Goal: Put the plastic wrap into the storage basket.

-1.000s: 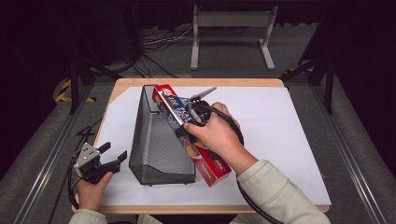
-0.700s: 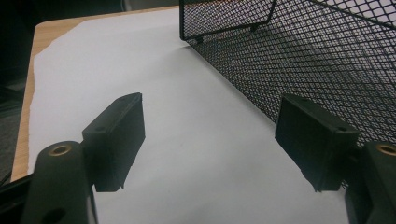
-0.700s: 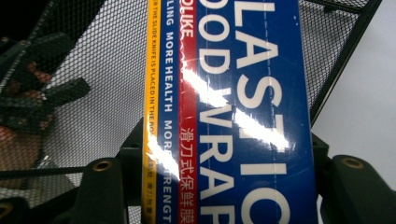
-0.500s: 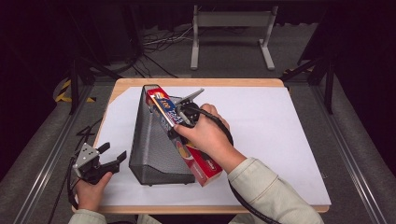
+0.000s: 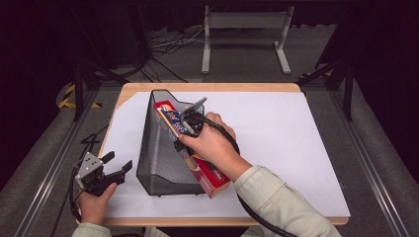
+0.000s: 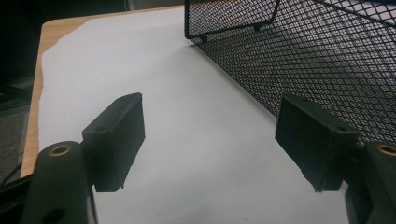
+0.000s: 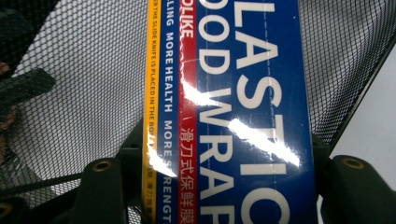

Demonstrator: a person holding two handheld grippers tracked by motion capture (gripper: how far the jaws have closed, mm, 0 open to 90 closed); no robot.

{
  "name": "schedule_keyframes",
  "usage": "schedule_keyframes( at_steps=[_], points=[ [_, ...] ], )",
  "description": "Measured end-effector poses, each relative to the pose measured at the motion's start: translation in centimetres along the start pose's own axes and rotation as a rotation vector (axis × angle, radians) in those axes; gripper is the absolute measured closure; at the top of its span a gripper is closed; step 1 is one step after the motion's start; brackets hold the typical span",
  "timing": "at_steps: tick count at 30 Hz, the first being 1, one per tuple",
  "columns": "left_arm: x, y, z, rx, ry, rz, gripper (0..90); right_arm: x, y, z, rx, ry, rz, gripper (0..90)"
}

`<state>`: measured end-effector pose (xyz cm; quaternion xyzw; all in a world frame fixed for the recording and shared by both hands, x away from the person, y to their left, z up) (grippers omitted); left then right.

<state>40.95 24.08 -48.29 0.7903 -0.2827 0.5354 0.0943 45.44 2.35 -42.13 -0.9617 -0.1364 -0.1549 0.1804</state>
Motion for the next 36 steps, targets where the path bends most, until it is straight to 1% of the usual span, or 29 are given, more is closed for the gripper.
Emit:
schedule_keyframes(
  at_steps=[3,6,11,16,19,21,29,33,34,36],
  points=[
    [0.0,0.0,0.0,-0.001,0.001,0.001,24.7,0.0,0.2,0.4,-0.024,-0.012,0.007,40.3],
    [0.0,0.0,0.0,-0.001,0.000,0.002,24.7,0.1,0.4,0.8,-0.030,-0.014,0.013,40.2],
    [0.0,0.0,0.0,-0.001,0.001,0.000,24.7,0.0,0.7,1.3,-0.056,-0.039,0.017,40.2],
    [0.0,0.1,0.0,-0.004,-0.003,-0.001,24.8,-0.3,0.9,1.9,-0.068,-0.065,0.020,40.1],
    [0.0,0.1,0.0,-0.005,-0.002,0.001,24.7,-0.3,1.0,2.2,-0.082,-0.070,0.018,40.1],
    [-0.1,0.1,0.0,-0.002,-0.003,-0.004,24.7,-0.3,1.1,2.3,-0.085,-0.075,0.018,40.1],
    [-0.1,0.1,0.0,-0.003,-0.005,0.000,24.8,-0.5,1.4,2.8,-0.100,-0.098,0.019,39.9],
    [-0.1,0.1,0.1,-0.003,-0.003,-0.001,24.8,-0.7,1.5,2.9,-0.093,-0.116,0.028,38.2],
    [-0.1,0.1,0.1,-0.003,-0.003,-0.001,24.7,-0.7,1.5,2.9,-0.093,-0.116,0.028,38.2],
    [0.0,0.1,0.1,-0.003,-0.004,0.000,24.7,-0.4,1.4,2.6,-0.088,-0.086,0.027,36.3]
  ],
)
Point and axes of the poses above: each handheld gripper's, and its own axes: z roughly forward along the jaws, x roughly out of its top, y roughly to its right, the point moved 10 cm from there along z, roughly forward along the jaws, and after that the axes turned 13 degrees about z, right-handed, at the moved point
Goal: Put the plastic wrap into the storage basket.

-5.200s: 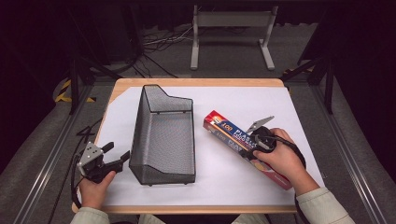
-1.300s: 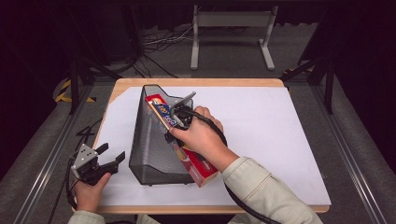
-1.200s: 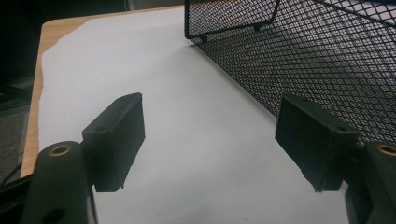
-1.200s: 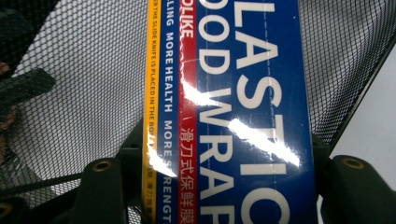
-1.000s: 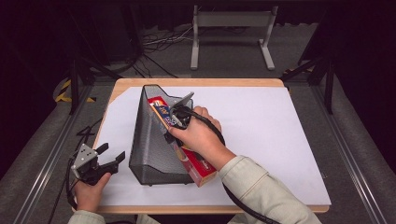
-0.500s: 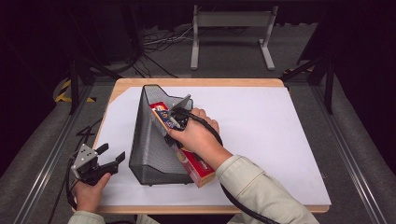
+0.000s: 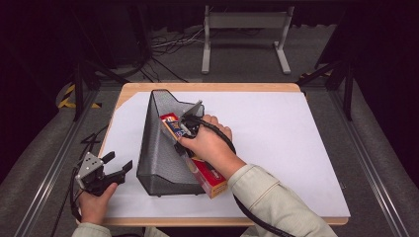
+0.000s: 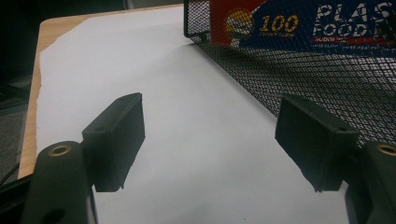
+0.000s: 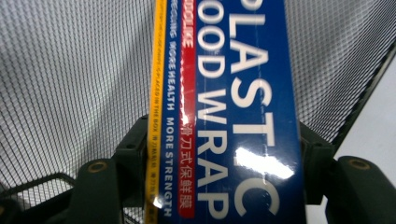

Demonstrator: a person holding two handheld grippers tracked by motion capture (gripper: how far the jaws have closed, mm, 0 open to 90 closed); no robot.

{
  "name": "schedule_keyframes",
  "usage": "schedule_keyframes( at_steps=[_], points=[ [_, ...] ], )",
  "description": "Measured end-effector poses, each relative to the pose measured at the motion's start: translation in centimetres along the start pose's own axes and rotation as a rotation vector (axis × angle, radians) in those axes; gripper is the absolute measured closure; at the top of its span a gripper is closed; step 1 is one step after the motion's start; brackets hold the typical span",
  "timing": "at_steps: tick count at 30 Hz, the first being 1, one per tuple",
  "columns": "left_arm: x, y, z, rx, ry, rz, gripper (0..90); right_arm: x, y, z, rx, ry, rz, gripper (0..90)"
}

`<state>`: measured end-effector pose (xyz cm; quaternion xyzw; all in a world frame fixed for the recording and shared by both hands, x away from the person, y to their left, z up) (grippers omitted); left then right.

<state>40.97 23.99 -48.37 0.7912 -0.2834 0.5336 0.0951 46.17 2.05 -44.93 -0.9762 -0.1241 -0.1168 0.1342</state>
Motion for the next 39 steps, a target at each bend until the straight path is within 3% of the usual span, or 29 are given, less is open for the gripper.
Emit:
schedule_keyframes(
  at_steps=[2,7,12,17,18,21,26,29,30,31,33,35,39],
  points=[
    [0.0,0.0,0.0,-0.001,0.001,0.001,24.7,0.1,-0.3,-0.3,0.028,0.015,-0.007,30.9],
    [0.1,0.0,0.1,0.001,0.008,-0.007,24.7,0.5,-0.2,-1.8,0.087,0.086,-0.015,28.8],
    [0.2,0.1,0.2,-0.006,0.006,-0.004,24.7,1.6,0.5,-6.2,0.222,0.341,-0.110,25.0],
    [0.2,0.1,0.2,-0.002,0.007,-0.013,24.6,0.8,2.8,-10.1,0.294,0.515,-0.222,23.4],
    [0.2,0.1,0.2,-0.002,0.007,-0.013,24.6,0.8,2.8,-10.1,0.294,0.515,-0.222,23.4],
    [0.2,0.2,0.3,-0.004,0.004,-0.006,24.6,-0.7,6.2,-12.1,0.305,0.596,-0.273,22.0],
    [0.2,0.3,0.4,-0.008,0.001,-0.007,24.6,-2.9,12.5,-12.9,0.255,0.654,-0.280,19.5],
    [0.1,0.4,0.4,-0.008,-0.004,-0.011,24.6,-4.6,17.2,-12.1,0.222,0.666,-0.258,19.4],
    [0.1,0.4,0.4,-0.008,-0.004,-0.012,24.6,-5.5,19.9,-11.3,0.187,0.661,-0.240,19.2],
    [0.1,0.4,0.4,-0.009,-0.003,-0.014,24.6,-5.5,19.9,-11.3,0.187,0.661,-0.240,19.2],
    [0.1,0.4,0.4,-0.009,-0.003,-0.016,24.6,-6.6,22.9,-10.1,0.143,0.661,-0.218,18.5],
    [0.0,0.5,0.5,-0.007,-0.005,-0.019,24.5,-7.4,24.9,-9.0,0.127,0.653,-0.186,18.5],
    [0.0,0.6,0.6,-0.014,-0.008,-0.015,24.4,-8.2,27.0,-7.4,0.133,0.683,-0.134,17.7]
  ],
)
Point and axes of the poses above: each handheld gripper's, and its own axes: z roughly forward along the jaws, x roughly out of its top, y roughly to its right, the point moved 10 cm from there along z, roughly forward along the jaws, and after that the axes turned 13 degrees about z, right-handed, at the moved point
